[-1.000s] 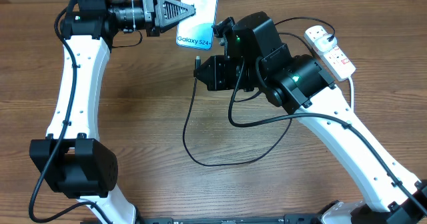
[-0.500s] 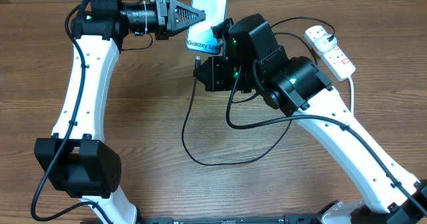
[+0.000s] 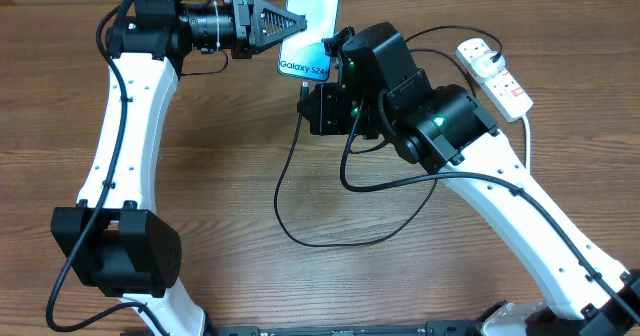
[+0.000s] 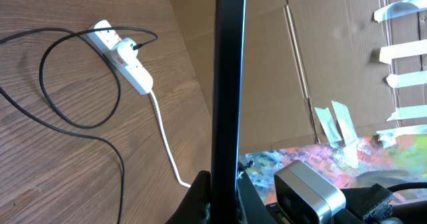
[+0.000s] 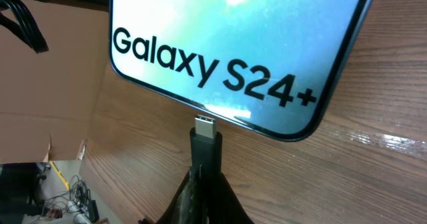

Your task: Plug charger to phone and switch on socket

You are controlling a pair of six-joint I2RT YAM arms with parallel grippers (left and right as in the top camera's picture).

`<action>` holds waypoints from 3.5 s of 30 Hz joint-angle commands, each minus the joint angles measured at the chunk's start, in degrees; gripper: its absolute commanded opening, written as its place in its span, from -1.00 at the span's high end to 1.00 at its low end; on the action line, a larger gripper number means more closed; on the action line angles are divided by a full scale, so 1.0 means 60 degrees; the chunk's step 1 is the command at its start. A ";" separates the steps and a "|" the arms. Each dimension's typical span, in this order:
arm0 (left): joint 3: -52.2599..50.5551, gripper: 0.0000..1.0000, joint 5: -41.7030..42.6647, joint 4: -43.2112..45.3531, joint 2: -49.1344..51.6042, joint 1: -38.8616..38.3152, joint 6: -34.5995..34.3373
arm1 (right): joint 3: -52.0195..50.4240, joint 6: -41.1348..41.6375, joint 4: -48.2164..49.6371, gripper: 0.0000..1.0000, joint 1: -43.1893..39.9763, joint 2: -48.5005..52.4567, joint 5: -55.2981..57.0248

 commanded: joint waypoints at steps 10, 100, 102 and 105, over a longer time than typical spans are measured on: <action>0.0109 0.92 0.0171 0.0036 -0.0036 -0.0011 0.0255 | 0.0058 0.0004 0.0113 0.93 0.0033 0.0000 0.0127; 0.0102 0.92 -0.0007 -0.0393 -0.0033 -0.0007 0.0900 | 0.0058 0.0288 0.0270 0.93 0.0040 0.0193 -0.0120; 0.0102 0.92 -0.0004 -0.0397 -0.0033 -0.0007 0.0900 | 0.0062 0.0288 0.0288 0.93 0.0040 0.0193 -0.0120; 0.0102 0.92 0.0084 -0.0397 -0.0033 -0.0007 0.0903 | 0.0058 0.0284 0.0306 0.93 0.0040 0.0193 -0.0117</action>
